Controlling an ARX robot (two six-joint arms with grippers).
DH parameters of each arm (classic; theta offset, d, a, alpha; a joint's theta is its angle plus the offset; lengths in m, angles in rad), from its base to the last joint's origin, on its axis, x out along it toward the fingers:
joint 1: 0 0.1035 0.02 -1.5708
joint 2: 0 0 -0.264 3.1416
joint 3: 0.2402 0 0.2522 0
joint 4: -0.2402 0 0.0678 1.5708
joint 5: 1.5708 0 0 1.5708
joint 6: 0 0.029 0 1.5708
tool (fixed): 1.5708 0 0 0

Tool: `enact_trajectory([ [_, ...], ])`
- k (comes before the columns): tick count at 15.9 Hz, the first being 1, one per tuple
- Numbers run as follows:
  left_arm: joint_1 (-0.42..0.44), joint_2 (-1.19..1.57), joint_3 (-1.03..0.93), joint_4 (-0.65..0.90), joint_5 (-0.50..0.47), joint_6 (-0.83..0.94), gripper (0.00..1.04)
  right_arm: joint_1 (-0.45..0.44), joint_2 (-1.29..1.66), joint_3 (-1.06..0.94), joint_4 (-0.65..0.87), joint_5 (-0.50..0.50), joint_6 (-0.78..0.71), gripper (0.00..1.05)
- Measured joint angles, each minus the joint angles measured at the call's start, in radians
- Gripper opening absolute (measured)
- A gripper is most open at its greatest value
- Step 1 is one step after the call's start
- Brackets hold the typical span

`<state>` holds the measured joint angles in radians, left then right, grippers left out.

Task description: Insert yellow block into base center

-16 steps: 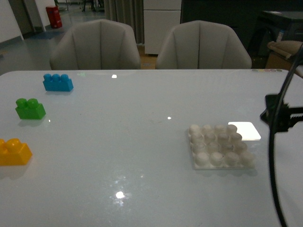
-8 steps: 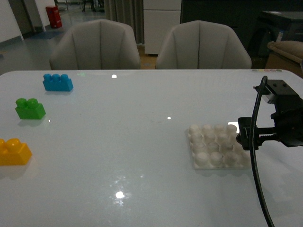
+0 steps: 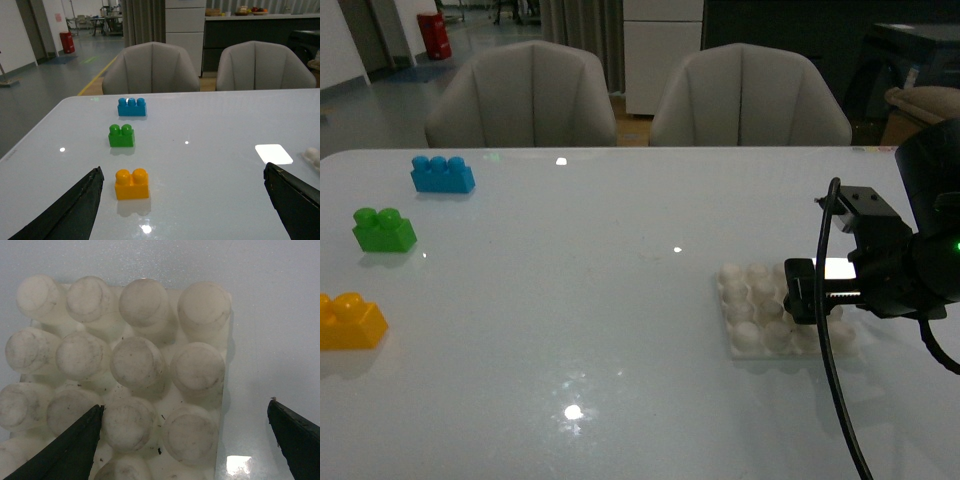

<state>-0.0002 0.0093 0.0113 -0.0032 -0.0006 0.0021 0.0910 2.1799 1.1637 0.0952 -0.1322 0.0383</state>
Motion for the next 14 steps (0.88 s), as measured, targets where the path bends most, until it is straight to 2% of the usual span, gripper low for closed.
enact_trajectory([
  [7, 0.000, 0.000, 0.000, 0.000, 0.000, 0.000, 0.98, 0.014, 0.038, 0.018, 0.034, -0.014, 0.023, 0.98],
  [14, 0.000, 0.000, 0.000, 0.000, 0.000, 0.000, 0.98, 0.126, 0.069, 0.046, 0.062, -0.041, 0.050, 0.98],
])
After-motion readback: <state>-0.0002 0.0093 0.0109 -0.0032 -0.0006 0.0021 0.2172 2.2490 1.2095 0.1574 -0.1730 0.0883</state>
